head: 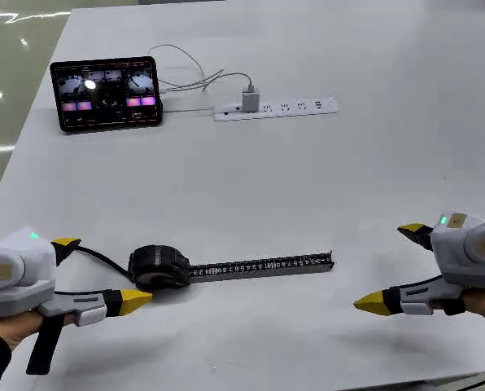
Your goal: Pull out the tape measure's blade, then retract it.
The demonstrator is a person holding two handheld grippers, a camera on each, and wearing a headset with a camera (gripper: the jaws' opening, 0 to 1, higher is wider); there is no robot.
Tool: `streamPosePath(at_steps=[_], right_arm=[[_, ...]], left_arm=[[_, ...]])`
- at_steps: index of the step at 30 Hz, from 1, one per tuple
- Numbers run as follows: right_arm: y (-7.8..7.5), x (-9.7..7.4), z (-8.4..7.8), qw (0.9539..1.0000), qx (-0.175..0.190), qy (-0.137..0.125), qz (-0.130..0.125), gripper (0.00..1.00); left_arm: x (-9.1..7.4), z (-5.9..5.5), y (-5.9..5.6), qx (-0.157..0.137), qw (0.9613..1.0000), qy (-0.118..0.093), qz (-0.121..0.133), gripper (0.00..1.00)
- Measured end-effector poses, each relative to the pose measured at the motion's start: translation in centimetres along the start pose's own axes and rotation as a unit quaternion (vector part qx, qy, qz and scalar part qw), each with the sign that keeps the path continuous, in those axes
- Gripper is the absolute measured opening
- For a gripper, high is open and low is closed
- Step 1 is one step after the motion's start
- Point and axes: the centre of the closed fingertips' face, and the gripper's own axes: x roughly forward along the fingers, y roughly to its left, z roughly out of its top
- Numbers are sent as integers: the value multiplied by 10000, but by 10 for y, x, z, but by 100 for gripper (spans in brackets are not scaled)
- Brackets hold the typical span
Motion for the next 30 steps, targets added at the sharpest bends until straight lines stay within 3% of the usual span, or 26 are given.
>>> streamPosePath(at_steps=[7,15,30], right_arm=[[2,-14,-6,9995,172,-217,-125,99],[7,-31,-17,9994,113,-240,-201,99],[0,-54,-37,9994,-14,-126,-321,99]], left_arm=[[-7,-12,-4,-26,10000,36,2,99],[-21,-25,-9,84,10000,25,43,99],[-28,-25,-18,182,9998,1,34,99]])
